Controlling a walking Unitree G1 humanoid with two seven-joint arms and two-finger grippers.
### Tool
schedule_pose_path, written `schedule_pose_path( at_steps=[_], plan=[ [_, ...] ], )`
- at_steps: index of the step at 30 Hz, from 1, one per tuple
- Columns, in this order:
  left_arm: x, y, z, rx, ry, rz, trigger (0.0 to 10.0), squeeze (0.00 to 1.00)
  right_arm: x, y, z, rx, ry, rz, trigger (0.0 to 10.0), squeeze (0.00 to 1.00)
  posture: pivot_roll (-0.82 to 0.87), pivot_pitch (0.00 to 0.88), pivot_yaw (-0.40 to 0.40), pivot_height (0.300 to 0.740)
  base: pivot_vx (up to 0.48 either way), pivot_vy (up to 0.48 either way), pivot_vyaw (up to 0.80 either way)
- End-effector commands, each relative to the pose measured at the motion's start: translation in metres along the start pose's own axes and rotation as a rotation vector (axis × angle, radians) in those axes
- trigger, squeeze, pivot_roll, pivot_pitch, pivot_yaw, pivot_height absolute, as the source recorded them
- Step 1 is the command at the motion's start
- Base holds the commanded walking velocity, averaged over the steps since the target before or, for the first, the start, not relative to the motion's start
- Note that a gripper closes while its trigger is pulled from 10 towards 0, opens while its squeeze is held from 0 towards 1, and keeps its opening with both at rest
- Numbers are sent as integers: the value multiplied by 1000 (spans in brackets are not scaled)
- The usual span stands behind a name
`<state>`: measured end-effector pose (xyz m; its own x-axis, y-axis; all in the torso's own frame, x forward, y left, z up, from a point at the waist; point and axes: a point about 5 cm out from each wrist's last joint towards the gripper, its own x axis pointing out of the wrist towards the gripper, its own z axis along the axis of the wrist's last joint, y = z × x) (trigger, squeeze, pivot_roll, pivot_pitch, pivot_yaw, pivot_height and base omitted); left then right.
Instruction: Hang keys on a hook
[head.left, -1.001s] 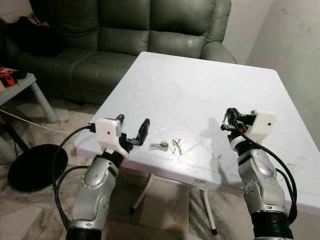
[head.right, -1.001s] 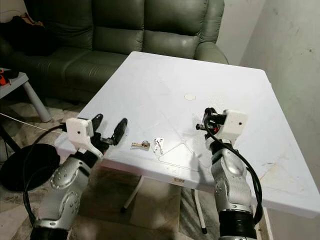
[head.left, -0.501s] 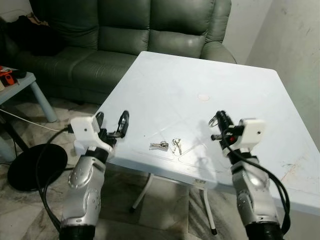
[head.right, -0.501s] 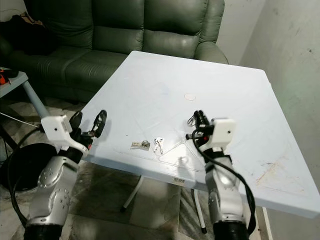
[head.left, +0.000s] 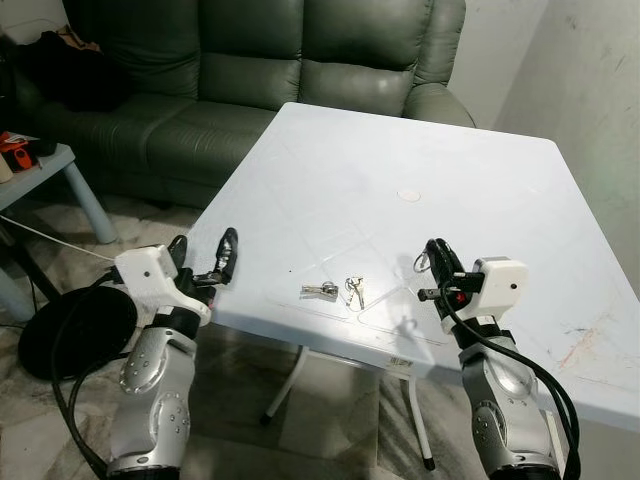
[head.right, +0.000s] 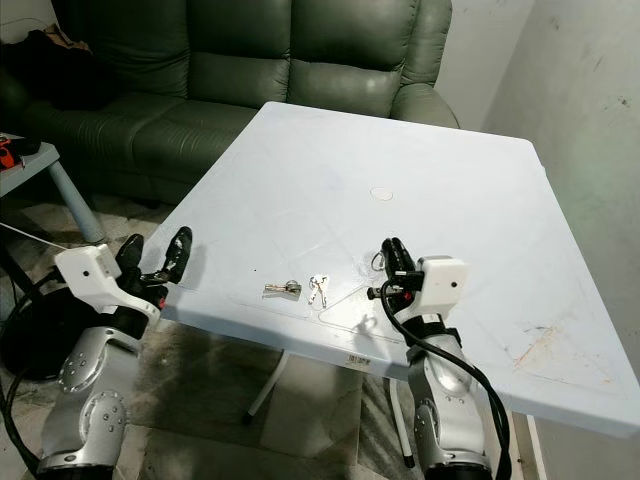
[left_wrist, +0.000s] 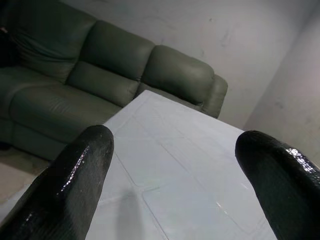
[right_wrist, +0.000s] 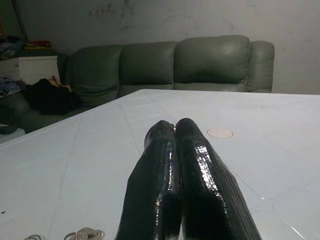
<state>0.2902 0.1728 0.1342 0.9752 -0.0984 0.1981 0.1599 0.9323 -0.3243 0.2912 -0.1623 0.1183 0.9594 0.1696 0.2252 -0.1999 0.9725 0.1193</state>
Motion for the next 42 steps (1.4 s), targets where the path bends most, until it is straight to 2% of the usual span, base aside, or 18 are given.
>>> schedule_pose_path(
  at_steps=[1,8,22,31,42],
  plan=[
    [7,-1,3,15,7,-17,10000,0,5,-3,3,-27,1,-17,10000,0,12,0,-43,715,0,0,0],
    [12,0,-1,33,34,-14,10000,0,7,-2,0,-37,25,-25,10000,0,5,0,-40,715,0,0,0],
    [15,0,-8,32,68,8,10000,0,11,-2,-3,-38,60,-23,10000,0,8,0,-46,715,0,0,-785],
    [16,2,-9,28,74,24,10000,0,10,0,-4,-37,68,-16,10000,0,8,0,-48,715,0,404,-788],
    [19,2,-13,9,110,54,10000,0,7,0,-7,-40,80,-12,10000,0,6,0,-51,715,0,0,-785]
  ],
)
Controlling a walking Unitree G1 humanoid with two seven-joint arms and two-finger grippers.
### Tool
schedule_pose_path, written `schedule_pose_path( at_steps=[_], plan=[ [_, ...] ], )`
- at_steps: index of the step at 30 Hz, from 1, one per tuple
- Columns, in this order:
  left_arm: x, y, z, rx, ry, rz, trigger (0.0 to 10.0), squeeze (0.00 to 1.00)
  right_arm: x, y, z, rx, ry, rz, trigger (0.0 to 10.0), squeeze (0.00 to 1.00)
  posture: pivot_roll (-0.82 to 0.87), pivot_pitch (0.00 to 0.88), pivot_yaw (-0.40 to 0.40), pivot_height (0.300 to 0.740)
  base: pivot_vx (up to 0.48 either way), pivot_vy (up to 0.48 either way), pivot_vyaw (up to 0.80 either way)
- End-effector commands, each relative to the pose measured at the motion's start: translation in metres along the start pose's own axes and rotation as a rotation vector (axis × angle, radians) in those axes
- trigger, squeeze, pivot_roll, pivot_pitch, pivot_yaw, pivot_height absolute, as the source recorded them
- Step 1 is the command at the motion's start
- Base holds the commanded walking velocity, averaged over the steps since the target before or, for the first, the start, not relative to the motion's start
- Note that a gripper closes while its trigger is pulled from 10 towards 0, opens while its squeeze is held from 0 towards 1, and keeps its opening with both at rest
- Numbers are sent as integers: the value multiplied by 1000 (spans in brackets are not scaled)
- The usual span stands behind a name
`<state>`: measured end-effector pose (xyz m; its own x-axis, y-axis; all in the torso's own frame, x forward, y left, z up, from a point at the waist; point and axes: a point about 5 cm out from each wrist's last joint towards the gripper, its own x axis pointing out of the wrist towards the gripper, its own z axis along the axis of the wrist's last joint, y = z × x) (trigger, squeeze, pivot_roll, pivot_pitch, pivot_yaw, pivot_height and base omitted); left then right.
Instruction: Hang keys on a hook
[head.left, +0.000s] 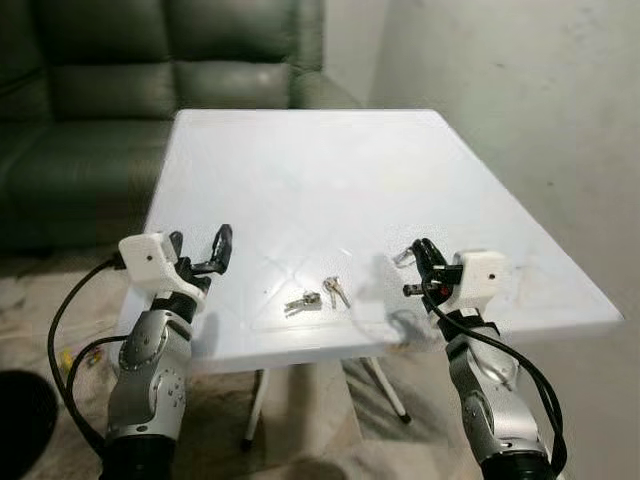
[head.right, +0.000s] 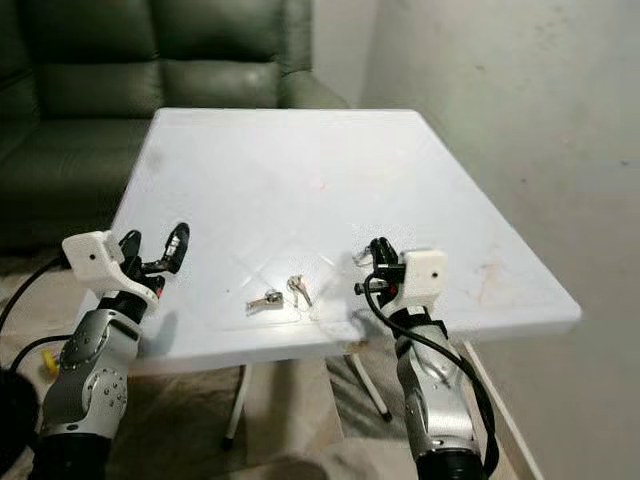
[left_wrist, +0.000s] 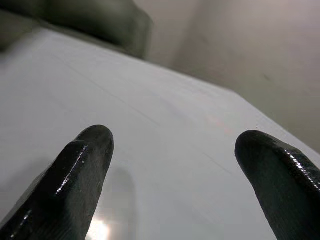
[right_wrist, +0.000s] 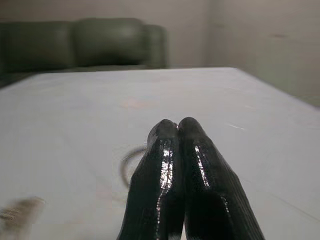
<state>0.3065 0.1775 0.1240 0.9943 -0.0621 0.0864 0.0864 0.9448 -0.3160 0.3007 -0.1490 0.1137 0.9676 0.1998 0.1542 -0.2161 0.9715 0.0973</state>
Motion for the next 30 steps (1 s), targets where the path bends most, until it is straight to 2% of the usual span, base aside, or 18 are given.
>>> schedule_pose_path(
  at_steps=[1,24,30],
  plan=[
    [5,-8,-2,4,17,-15,10000,0,-3,-11,1,-21,7,-32,10000,0,6,0,-51,715,0,0,-788],
    [5,-10,-2,27,27,-7,10000,0,-5,-9,1,-20,15,-24,10000,0,7,0,-58,715,0,0,-785],
    [4,-10,-1,73,18,-16,10000,0,-5,-10,1,-25,17,-23,10000,0,8,0,-60,715,0,0,-783]
  ],
)
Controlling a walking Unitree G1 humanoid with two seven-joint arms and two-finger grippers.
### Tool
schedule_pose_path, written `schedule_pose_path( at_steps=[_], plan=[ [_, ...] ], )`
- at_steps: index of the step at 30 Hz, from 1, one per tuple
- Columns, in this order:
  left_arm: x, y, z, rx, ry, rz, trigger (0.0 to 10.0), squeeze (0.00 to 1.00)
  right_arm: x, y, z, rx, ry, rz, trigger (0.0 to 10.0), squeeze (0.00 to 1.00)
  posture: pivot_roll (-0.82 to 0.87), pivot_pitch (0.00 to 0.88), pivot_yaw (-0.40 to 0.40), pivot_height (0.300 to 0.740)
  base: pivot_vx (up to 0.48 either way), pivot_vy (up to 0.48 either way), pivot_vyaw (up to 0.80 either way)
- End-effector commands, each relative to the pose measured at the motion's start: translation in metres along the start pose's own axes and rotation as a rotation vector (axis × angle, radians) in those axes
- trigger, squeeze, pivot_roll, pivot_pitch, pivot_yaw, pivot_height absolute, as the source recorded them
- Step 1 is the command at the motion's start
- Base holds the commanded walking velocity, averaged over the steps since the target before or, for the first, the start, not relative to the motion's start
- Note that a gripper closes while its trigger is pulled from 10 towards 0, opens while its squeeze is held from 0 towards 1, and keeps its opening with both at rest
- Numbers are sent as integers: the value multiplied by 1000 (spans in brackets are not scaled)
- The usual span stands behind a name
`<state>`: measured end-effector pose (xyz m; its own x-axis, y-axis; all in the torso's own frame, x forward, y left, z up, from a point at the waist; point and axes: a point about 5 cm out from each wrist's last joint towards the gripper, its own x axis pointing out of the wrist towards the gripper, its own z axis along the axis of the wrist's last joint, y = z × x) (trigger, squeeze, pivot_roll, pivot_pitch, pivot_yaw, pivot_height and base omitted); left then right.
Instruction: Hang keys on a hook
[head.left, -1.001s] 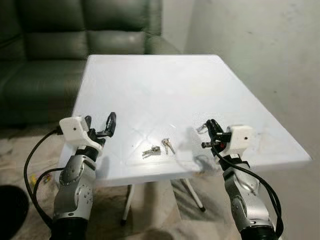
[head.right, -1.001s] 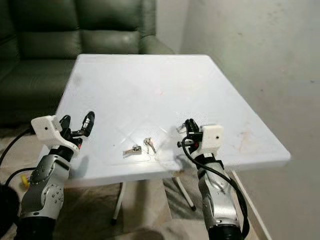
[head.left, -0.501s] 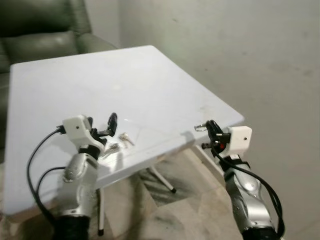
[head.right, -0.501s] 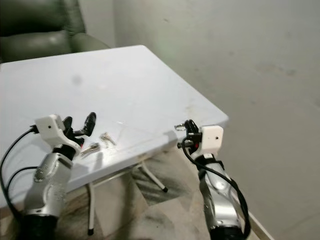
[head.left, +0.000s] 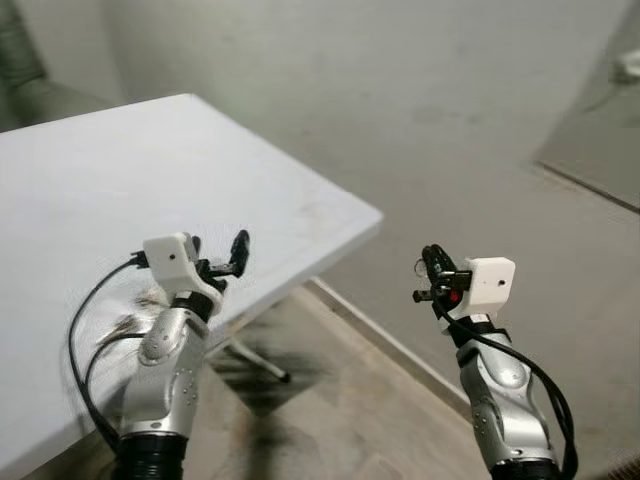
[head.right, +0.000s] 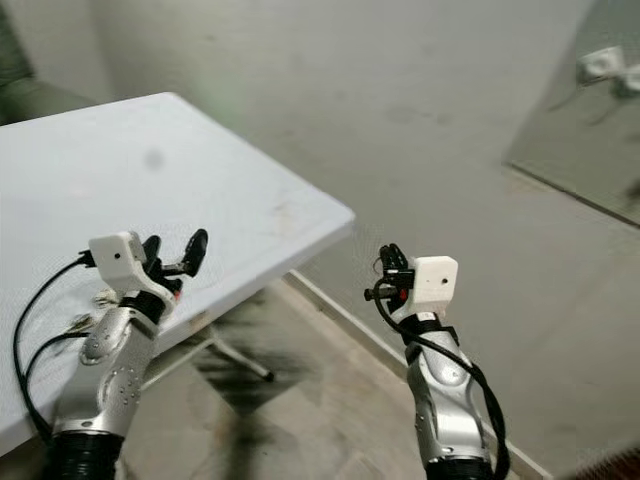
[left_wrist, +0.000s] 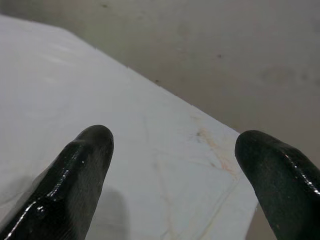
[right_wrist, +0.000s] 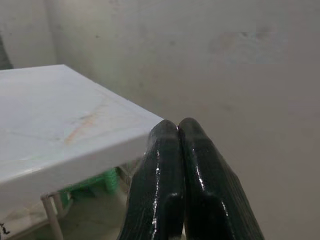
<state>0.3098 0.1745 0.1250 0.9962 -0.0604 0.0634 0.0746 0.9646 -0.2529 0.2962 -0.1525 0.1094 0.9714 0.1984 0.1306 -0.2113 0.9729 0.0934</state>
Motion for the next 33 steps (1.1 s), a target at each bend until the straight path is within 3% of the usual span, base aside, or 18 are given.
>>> schedule_pose_path(
  at_steps=[1,28,33],
  plan=[
    [0,-7,0,10,-5,-25,10000,0,1,-8,5,-22,-6,-20,10000,0,11,0,-61,715,0,0,-781],
    [-3,-18,-2,13,-11,-14,10000,0,3,-7,6,-28,1,-32,10000,0,19,0,-72,715,0,0,-781],
    [-3,-19,-2,12,-9,-14,10000,0,4,-11,6,-50,6,-81,10000,0,20,0,-70,715,0,0,-121]
  ],
)
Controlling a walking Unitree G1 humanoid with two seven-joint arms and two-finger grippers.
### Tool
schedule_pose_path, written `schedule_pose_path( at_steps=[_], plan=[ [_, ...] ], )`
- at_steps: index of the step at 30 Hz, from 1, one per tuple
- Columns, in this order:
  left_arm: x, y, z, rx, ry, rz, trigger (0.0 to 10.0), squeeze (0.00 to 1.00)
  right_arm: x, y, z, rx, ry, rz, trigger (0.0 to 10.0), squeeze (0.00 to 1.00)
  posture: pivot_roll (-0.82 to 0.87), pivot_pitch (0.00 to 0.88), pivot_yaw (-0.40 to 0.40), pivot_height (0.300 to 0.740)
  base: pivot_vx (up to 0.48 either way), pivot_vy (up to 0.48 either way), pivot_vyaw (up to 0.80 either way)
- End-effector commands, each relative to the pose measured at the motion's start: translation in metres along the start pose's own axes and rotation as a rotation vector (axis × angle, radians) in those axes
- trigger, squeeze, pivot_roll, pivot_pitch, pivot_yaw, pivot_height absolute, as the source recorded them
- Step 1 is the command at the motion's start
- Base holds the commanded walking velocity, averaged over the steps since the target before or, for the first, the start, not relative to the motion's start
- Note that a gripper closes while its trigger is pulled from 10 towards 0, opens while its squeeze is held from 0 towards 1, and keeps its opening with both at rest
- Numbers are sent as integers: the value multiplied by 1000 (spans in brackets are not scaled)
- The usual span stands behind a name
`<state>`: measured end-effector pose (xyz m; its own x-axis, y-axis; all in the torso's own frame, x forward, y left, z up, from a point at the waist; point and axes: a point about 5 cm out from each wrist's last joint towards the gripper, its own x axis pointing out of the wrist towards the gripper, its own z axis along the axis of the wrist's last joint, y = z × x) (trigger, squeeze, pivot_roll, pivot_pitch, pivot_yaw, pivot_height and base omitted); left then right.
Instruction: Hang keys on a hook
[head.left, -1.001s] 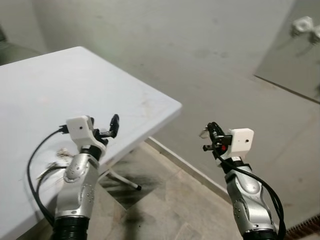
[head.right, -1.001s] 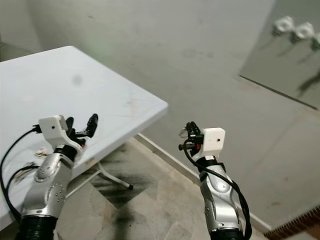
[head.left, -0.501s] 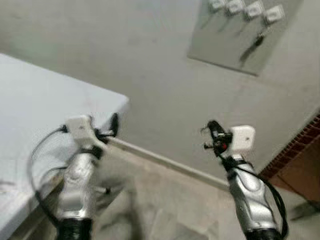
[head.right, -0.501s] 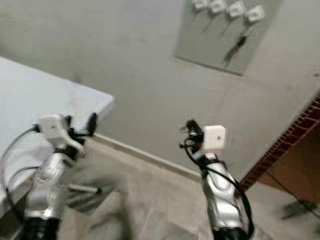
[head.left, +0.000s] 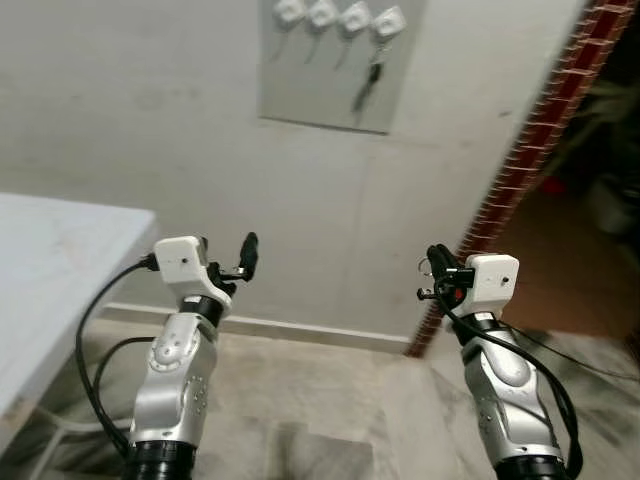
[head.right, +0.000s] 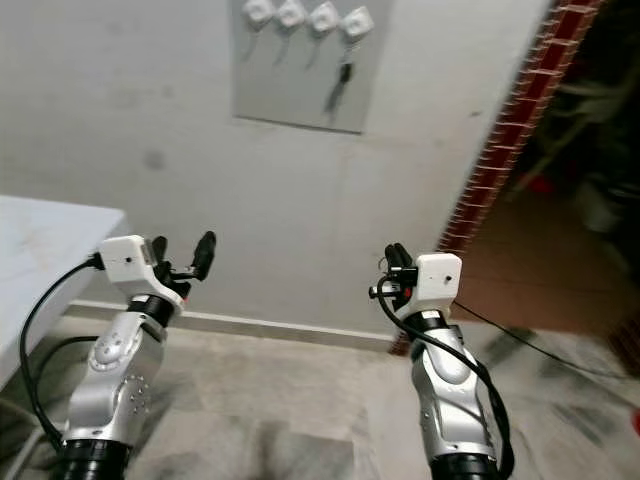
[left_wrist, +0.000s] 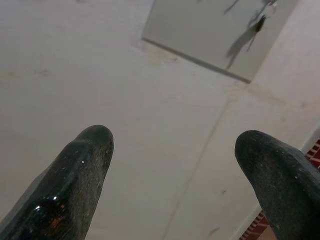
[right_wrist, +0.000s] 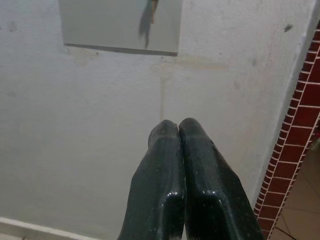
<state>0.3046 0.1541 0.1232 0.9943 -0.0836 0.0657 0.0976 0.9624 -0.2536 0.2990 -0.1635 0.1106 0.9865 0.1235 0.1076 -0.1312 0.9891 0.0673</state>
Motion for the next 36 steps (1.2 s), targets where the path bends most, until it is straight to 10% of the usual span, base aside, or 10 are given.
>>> schedule_pose_path(
  at_steps=[1,9,36],
  plan=[
    [1,0,5,10,-10,8,10000,0,4,-1,2,17,15,-32,10000,0,19,0,-70,715,0,0,0],
    [2,-1,4,-26,10,4,10000,0,8,-9,-4,77,122,-141,10000,0,17,0,-66,715,0,0,0],
    [2,0,10,-50,4,-4,10000,0,5,4,8,-7,5,5,10000,0,17,0,-61,715,404,0,0]
  ],
)
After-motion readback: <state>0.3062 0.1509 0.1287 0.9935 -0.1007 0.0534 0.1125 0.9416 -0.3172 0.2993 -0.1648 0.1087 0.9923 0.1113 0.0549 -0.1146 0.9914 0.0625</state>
